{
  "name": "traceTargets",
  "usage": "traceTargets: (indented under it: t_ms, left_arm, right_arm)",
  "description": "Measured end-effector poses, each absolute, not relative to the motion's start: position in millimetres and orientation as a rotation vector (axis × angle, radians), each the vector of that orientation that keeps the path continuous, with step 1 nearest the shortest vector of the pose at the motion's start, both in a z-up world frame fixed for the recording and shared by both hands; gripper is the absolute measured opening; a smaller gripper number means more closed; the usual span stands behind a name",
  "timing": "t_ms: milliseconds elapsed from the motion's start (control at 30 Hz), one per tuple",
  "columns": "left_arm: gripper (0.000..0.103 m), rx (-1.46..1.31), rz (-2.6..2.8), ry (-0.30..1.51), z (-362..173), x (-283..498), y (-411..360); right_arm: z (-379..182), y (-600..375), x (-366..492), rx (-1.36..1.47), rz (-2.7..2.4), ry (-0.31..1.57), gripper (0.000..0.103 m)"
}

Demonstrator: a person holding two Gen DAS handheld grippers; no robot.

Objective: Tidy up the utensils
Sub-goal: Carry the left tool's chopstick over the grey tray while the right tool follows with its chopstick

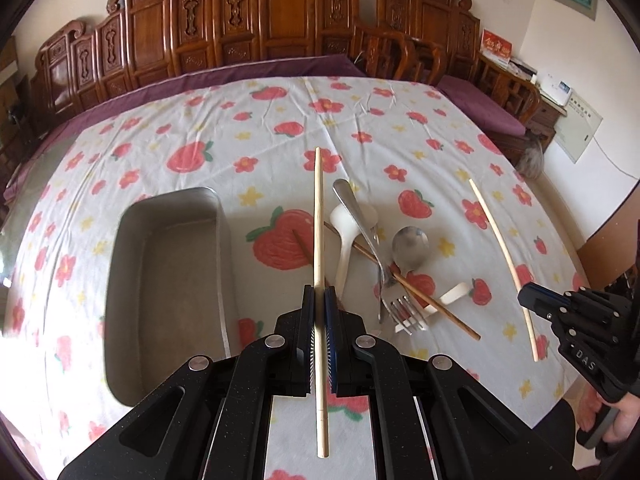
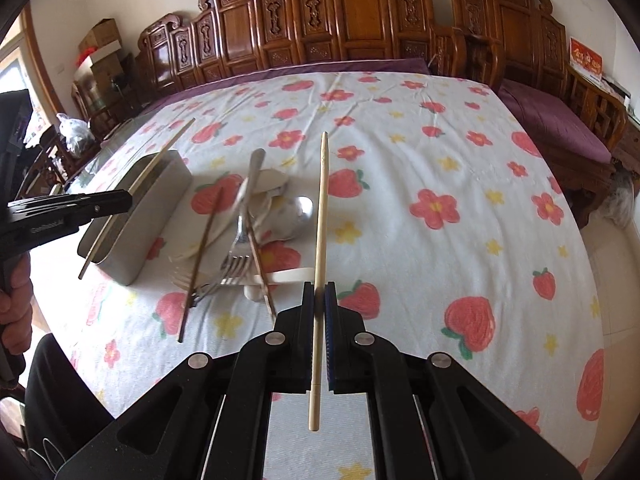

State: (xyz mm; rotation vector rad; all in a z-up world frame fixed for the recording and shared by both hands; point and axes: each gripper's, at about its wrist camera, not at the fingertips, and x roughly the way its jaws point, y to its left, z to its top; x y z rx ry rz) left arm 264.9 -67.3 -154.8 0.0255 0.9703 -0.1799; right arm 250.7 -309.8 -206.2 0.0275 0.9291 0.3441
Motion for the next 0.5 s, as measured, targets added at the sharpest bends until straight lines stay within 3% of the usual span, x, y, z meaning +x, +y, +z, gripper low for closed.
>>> traceTargets:
  t_ms: [500]
  left_arm:
    - [0.004,-0.019,-0.081,0.948,-153,269,19]
  right_arm:
    - [-179,-261,234,0.005,0.430,0.865,0.006]
